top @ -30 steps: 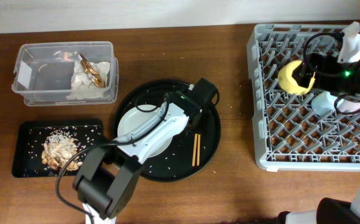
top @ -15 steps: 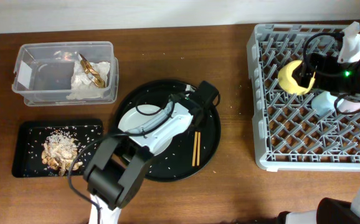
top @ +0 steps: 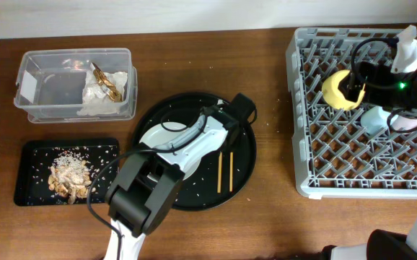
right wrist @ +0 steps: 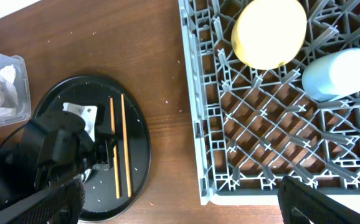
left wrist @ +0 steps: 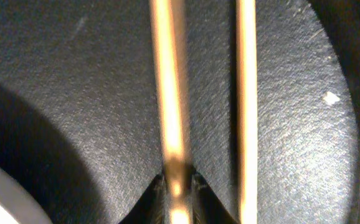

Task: Sort waste into correct bins and load items into the dishwasher rack
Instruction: 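Set the white plate down on the round tray and withdraw left, then grasp one chopstick with the right gripper and carry it to the rack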

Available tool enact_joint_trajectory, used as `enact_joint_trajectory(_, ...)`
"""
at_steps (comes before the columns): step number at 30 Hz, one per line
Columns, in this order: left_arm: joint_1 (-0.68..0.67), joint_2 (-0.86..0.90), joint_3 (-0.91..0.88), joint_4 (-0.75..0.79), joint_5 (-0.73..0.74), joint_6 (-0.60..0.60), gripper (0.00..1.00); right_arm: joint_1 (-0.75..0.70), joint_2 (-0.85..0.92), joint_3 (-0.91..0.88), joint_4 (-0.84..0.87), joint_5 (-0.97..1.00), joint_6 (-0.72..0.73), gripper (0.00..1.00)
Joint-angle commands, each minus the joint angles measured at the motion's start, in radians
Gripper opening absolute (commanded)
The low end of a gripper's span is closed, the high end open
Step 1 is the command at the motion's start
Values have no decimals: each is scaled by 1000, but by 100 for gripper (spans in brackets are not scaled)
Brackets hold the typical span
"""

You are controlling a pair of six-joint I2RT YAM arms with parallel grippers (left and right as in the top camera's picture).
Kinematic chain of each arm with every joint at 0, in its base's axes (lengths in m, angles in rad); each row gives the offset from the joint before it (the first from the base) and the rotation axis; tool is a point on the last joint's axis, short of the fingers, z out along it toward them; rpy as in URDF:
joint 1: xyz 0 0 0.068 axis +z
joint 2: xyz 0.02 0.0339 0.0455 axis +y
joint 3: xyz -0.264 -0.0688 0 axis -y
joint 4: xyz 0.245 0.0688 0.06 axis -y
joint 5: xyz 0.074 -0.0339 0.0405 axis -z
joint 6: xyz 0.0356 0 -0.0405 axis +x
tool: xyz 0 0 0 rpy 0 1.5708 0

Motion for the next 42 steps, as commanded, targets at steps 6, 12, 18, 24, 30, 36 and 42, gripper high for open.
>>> enact_joint_trajectory(6, 88, 18, 459, -439, -140, -4, 1, 4, 5, -3, 0, 8, -2, 99)
enact_joint_trajectory(12, 194, -19, 458, -485, -70, 34, 99, 4, 4, -3, 0, 8, -2, 98)
enact_joint_trajectory(18, 489, -77, 462, -614, -24, 19, 99, 4, 4, -3, 0, 8, -3, 98)
enact_joint_trajectory(24, 834, -347, 462, -637, -72, -87, 99, 4, 5, -3, 0, 8, -3, 98)
enact_joint_trajectory(30, 1004, -350, 459, -685, -71, -86, 99, 4, 4, -3, 2, 8, -2, 98)
enact_joint_trajectory(36, 1004, -350, 459, -685, -71, -86, 99, 222, 42, -33, 32, -103, 71, 95)
enact_joint_trajectory(42, 1004, -350, 459, -685, -71, -86, 99, 669, 328, -258, 301, 297, 402, 83)
